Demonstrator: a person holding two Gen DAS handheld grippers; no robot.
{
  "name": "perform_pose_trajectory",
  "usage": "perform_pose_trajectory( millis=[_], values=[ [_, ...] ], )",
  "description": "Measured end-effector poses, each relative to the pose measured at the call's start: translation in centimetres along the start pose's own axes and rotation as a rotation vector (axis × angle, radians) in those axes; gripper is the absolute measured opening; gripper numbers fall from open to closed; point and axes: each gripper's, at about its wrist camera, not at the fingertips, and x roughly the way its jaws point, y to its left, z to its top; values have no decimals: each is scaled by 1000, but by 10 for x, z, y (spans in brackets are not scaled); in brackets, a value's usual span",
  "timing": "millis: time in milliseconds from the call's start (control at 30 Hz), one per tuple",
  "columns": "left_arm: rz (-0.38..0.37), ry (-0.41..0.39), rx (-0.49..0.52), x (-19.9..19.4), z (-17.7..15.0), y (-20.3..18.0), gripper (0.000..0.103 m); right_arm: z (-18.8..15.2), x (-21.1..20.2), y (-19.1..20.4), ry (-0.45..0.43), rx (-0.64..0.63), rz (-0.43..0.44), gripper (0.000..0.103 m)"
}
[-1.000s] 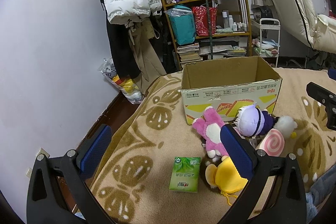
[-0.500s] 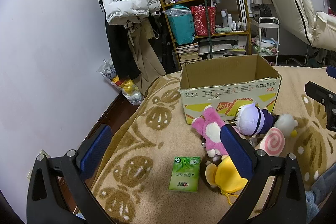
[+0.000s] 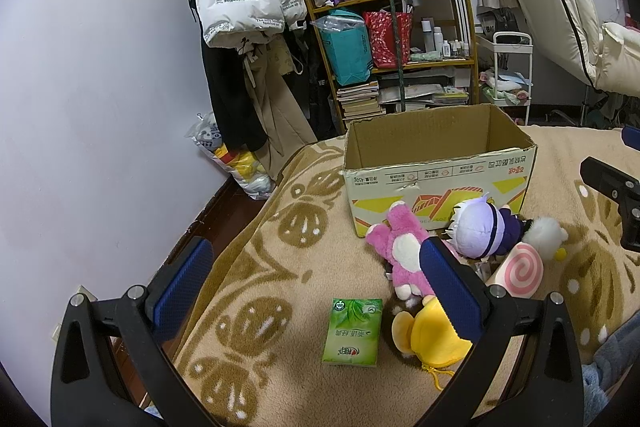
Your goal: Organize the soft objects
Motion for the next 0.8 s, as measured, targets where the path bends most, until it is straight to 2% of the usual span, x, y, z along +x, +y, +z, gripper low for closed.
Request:
perform_pose_trajectory(
  millis=[800],
  values=[
    [-1, 13, 6, 5, -3, 2, 102, 1, 0, 0, 5, 0, -1, 103]
  ],
)
